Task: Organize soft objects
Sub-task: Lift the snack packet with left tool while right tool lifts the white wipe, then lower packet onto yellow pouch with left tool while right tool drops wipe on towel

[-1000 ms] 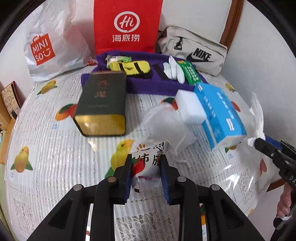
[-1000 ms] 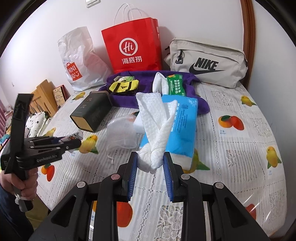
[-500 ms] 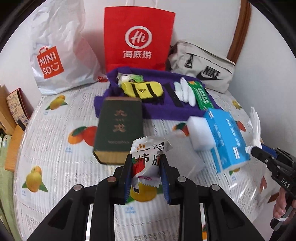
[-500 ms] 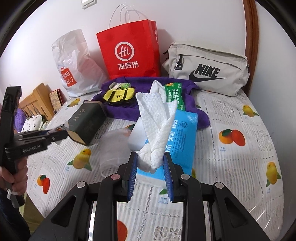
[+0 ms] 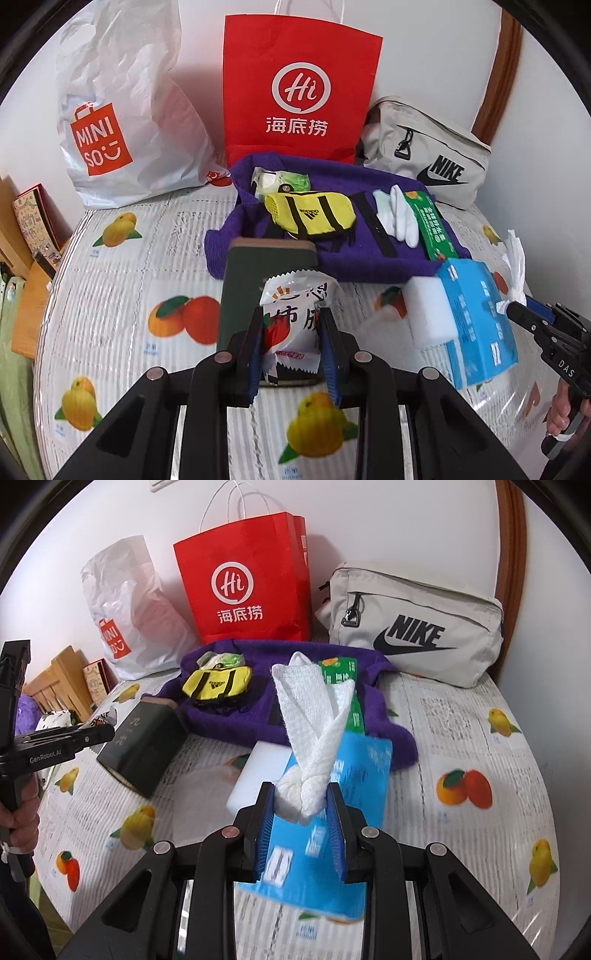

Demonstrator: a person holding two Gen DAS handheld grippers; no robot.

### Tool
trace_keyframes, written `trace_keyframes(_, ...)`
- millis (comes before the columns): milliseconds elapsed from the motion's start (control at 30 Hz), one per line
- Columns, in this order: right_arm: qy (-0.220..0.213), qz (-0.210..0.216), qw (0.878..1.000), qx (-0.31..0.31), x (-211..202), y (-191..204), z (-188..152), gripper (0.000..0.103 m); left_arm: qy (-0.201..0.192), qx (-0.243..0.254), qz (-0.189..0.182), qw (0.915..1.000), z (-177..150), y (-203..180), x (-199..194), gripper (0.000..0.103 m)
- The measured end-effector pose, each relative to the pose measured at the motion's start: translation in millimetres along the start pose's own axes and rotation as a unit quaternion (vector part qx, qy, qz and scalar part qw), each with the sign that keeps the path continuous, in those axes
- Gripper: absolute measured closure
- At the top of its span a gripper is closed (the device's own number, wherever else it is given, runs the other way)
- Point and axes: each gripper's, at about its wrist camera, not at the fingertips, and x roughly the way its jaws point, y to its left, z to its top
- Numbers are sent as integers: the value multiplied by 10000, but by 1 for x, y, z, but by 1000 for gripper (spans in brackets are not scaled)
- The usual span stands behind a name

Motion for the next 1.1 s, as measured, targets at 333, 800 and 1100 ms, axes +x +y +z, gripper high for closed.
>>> trace_keyframes(333,58,35,9998,-205,38,10,40,75,25,11,-83,10000,31,2,23,77)
trace_keyframes(800,341,430,9981,-289,112,24,111,75,191,-83,-170,9996,77,8,68,77)
trace_keyframes(1100,976,661,9923,-369,160,34,125,75,253,-158,-221,9993,97,14,91,77)
